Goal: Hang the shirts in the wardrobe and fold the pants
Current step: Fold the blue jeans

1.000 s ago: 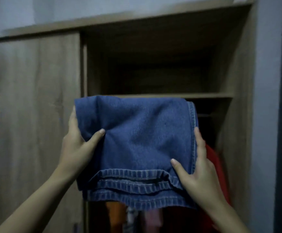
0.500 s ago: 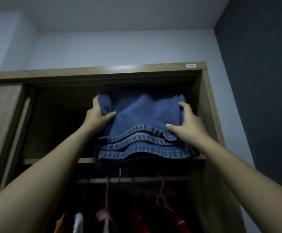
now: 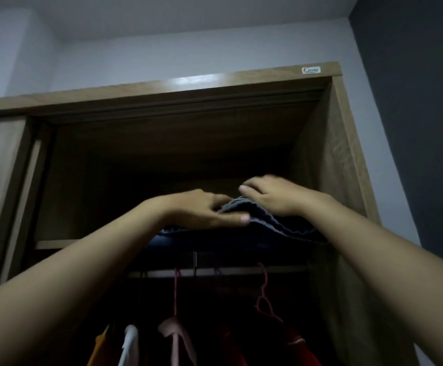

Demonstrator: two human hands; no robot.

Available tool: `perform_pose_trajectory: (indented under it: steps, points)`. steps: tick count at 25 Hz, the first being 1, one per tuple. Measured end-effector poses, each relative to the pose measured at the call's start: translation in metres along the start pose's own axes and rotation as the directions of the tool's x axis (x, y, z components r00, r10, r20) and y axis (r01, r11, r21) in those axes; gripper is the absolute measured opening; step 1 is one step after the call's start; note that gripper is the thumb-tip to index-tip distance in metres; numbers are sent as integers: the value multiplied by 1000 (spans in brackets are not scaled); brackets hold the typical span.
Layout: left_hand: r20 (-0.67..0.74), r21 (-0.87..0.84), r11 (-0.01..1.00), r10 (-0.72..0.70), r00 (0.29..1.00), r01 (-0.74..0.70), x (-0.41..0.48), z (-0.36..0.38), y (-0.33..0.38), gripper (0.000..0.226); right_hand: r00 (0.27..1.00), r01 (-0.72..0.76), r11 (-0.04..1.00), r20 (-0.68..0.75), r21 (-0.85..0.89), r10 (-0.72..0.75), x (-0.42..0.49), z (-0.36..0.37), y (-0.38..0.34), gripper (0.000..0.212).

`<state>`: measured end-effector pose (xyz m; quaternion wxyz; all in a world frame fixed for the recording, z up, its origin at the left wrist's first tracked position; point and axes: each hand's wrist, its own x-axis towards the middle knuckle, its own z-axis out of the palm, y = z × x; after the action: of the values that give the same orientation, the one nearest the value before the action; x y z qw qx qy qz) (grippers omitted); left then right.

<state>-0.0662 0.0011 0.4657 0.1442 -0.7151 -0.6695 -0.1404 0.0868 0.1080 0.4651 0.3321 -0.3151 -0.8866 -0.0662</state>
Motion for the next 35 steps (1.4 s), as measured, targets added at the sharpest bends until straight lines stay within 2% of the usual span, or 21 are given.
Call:
perform_pose_trajectory:
  steps: [1,2,3,4,5,6,7,8,10,12,15,17,20,23,24,26,28,30,34,35]
  points:
    - [31,76,996,37,999,-39,-5,6,-4,76,989,65,989,126,134,-82,-6,0,-4,71]
    - [25,143,987,66,997,-69,-12,10,-9,85,965,95,977,222,191,-137,-15,-1,-6,79]
    - [-13,258,963,89,996,-82,-19,14,-21,93,951,143,978,252,151,-178,-24,-2,-3,87]
    - [-71,426,903,103,992,-63,-25,20,-33,100,947,217,976,238,14,-214,-32,-1,4,97]
    - [-165,614,789,144,976,-13,-31,30,-45,100,958,256,944,188,-210,-218,-42,4,12,109]
    - [-270,746,665,247,931,40,-33,43,-57,93,969,249,853,116,-458,-220,-51,15,20,117]
    - [-338,804,591,355,872,72,-36,55,-65,81,964,220,746,22,-628,-266,-57,27,26,116]
    - [-369,826,559,435,821,76,-37,63,-72,71,938,199,682,-64,-704,-340,-60,36,30,110]
    - [-384,844,534,543,747,46,-34,57,-85,56,843,226,611,-163,-759,-513,-53,34,42,88]
    - [-442,812,579,520,731,80,-27,37,-84,51,747,237,601,-252,-764,-615,-41,14,50,70]
    - [-544,633,755,272,794,174,-1,16,-74,70,852,107,664,-277,-740,-445,-18,-13,48,56]
    - [-535,538,816,138,833,210,22,17,-66,64,931,54,706,-219,-706,-290,-3,-15,49,51]
    - [-418,439,890,82,905,123,47,32,-64,56,991,41,733,-65,-679,-115,5,-9,62,52]
    - [-254,275,960,26,967,46,55,40,-74,55,997,66,743,80,-667,-16,3,7,71,60]
    - [-207,210,977,0,978,44,52,39,-76,56,991,59,787,133,-614,30,1,8,71,62]
    - [-105,108,990,-82,991,93,46,39,-77,74,963,-34,883,222,-469,155,-4,6,64,70]
    - [-57,151,977,-140,988,147,37,45,-74,91,943,-90,889,247,-449,221,-11,8,59,81]
    - [-91,261,949,-159,983,178,23,53,-70,88,961,-76,870,196,-487,193,-21,11,57,92]
    - [-192,416,895,-88,977,163,-26,58,-69,88,996,89,886,55,-454,-72,-45,18,38,133]
    - [-196,426,892,-71,978,150,-41,59,-69,91,993,113,892,30,-437,-112,-50,22,29,137]
